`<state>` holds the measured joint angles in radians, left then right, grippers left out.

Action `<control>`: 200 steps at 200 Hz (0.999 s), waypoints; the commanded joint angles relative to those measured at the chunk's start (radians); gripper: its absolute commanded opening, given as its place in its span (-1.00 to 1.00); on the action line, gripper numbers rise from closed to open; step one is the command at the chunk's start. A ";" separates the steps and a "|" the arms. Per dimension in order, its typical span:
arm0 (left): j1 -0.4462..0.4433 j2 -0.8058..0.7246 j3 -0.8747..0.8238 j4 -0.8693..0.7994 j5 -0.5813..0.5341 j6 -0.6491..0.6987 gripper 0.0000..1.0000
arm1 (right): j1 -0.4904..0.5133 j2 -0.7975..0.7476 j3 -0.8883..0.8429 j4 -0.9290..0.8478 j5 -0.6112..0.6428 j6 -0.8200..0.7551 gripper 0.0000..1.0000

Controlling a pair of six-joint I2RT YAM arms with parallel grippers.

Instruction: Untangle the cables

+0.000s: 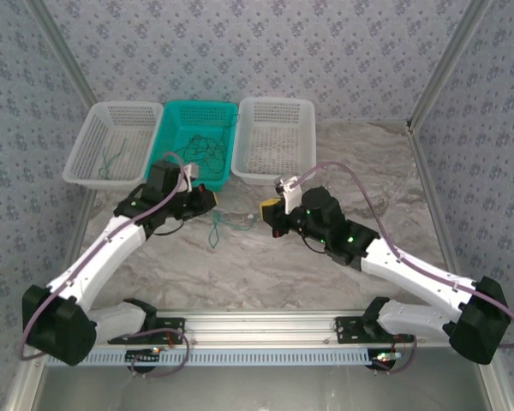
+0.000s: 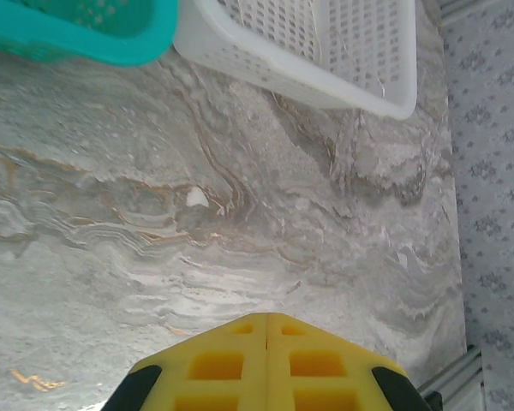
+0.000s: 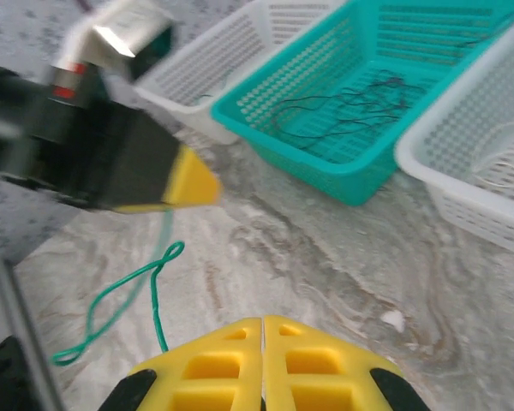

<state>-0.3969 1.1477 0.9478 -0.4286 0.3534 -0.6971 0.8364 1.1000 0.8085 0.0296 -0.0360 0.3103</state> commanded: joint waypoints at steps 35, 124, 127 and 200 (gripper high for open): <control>0.265 -0.244 0.013 -0.103 -0.112 0.079 -1.00 | -0.193 -0.080 -0.180 -0.140 0.278 0.197 -1.00; 0.444 -0.304 0.077 -0.051 -0.150 0.032 -1.00 | -0.207 -0.137 -0.228 -0.096 0.219 0.285 -1.00; 0.444 -0.299 0.080 -0.033 -0.136 0.023 -1.00 | -0.204 -0.135 -0.227 -0.068 0.190 0.277 -1.00; 0.446 -0.011 0.459 0.135 -0.063 0.013 -1.00 | -0.083 -0.022 -0.059 0.070 -0.028 0.130 0.26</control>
<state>0.0441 1.0782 1.2728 -0.3958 0.2836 -0.6807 0.7425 1.0668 0.7006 0.0673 -0.0246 0.4969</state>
